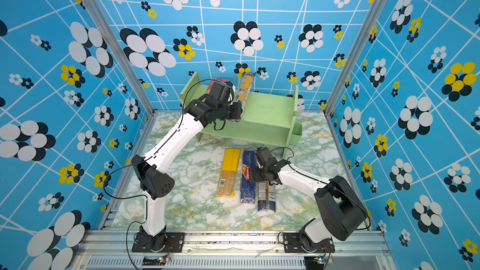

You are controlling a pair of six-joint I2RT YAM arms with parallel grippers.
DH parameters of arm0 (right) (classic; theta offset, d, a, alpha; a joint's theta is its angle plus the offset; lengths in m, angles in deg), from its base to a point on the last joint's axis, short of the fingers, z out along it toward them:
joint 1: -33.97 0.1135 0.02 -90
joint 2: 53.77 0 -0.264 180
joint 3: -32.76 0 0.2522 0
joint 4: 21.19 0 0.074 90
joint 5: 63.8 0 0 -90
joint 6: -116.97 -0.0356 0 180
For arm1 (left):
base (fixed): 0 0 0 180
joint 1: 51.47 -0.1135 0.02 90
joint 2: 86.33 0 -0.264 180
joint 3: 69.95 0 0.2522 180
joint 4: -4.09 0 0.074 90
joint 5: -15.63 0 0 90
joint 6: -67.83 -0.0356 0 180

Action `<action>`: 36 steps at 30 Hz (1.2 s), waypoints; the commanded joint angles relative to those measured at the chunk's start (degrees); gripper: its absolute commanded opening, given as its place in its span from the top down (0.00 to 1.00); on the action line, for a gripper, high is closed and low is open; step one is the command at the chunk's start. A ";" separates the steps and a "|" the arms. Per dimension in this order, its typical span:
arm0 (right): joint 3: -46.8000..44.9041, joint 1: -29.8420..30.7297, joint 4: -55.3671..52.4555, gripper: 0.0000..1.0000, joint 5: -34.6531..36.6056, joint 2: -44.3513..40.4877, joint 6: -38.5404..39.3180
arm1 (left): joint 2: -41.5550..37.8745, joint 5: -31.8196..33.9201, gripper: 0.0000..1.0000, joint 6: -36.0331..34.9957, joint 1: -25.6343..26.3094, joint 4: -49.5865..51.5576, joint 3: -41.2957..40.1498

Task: Arrange pasta packages on shelves
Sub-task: Place the pasta bag on the shelf.

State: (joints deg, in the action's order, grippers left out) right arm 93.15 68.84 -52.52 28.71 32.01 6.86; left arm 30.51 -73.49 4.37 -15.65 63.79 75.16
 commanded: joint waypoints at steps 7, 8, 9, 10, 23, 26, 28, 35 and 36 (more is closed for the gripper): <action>-0.95 0.55 -1.06 0.05 0.31 1.59 0.45 | 0.83 0.46 0.82 0.63 0.22 -7.34 3.49; -1.02 0.54 -1.00 0.05 0.31 1.57 0.44 | 0.83 0.38 0.80 0.74 0.22 -7.36 3.48; -0.94 0.55 -1.07 0.05 0.31 1.58 0.52 | 0.94 0.33 0.79 0.85 0.22 -7.35 3.47; -0.95 0.55 -1.04 0.05 0.21 1.54 0.48 | 0.98 0.31 0.79 0.96 0.22 -7.35 3.48; -0.98 0.55 -0.61 0.05 -0.13 1.88 0.36 | 1.38 -0.68 0.76 1.97 0.31 -7.09 2.04; -0.87 0.55 -0.51 0.05 -0.38 2.11 0.37 | 1.29 -0.73 0.73 2.15 0.30 -7.13 1.42; -0.87 0.55 -0.53 0.05 -0.39 2.07 0.36 | 1.20 -0.76 0.72 2.18 0.30 -7.09 1.11; -0.89 0.55 -0.38 0.05 -0.38 2.46 0.49 | 1.09 -0.82 0.65 2.33 0.31 -7.30 0.10; -0.83 0.55 -0.41 0.05 -0.39 2.45 0.50 | 1.07 -0.99 0.62 2.28 0.31 -7.44 -0.08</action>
State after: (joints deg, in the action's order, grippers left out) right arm 93.15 68.84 -52.08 28.68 32.58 6.86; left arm 31.34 -74.14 7.15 -15.65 62.43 75.42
